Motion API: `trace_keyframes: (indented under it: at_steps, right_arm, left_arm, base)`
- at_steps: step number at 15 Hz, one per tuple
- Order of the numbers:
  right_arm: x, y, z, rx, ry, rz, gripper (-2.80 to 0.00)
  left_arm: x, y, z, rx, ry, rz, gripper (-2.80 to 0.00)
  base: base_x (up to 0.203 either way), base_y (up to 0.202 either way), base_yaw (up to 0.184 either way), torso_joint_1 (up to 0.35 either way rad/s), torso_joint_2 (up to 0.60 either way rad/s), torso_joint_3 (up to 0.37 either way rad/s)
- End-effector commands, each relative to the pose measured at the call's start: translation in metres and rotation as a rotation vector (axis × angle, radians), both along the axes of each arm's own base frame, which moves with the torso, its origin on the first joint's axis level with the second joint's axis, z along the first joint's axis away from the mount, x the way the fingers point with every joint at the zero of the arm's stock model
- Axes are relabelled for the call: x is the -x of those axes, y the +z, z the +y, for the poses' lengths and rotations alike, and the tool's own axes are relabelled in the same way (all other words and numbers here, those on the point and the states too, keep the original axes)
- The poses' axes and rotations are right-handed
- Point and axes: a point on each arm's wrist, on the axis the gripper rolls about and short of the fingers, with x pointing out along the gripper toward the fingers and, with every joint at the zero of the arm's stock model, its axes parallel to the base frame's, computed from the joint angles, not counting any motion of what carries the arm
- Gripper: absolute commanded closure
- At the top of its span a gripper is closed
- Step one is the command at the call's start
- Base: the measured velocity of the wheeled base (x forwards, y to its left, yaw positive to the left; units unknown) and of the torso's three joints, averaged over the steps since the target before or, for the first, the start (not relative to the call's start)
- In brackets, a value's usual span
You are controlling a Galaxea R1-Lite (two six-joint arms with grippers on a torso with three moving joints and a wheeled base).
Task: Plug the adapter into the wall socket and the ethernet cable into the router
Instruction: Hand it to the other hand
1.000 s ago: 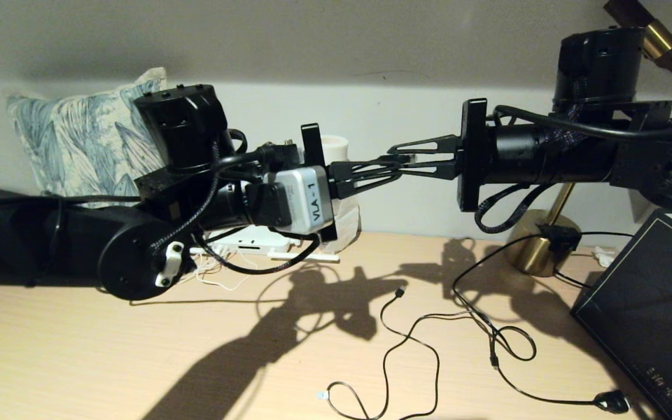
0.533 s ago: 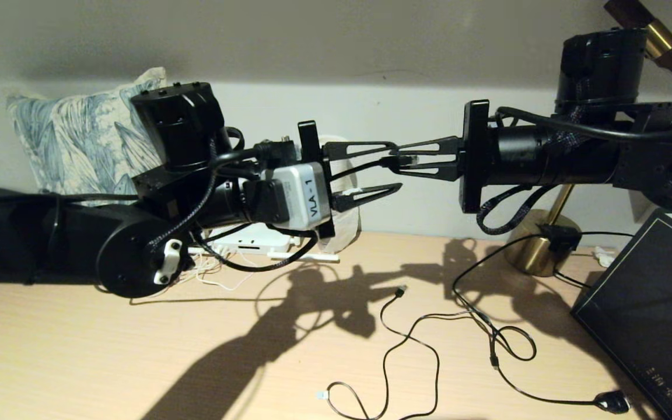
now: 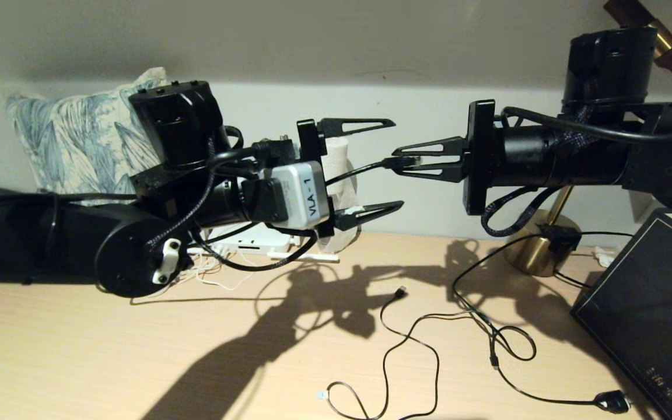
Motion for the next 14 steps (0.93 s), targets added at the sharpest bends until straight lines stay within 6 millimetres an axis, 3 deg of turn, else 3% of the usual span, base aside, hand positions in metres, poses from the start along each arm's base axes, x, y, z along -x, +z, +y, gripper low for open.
trace_keyframes:
  at_steps: [1, 14]
  right_arm:
    - [0.0008, 0.0003, 0.0004, -0.004, 0.006, 0.007, 0.0]
    - [0.0056, -0.0028, 0.0056, 0.003, 0.025, 0.012, 0.0]
  left_arm:
    - [-0.0004, -0.0004, -0.0002, 0.0, -0.003, -0.008, 0.0]
    - [-0.0043, -0.0027, -0.0015, -0.002, 0.0, -0.003, 0.0]
  base:
    - [0.0, 0.0, 0.0, 0.0, 0.0, 0.0]
    - [0.0, 0.0, 0.0, 0.0, 0.0, 0.0]
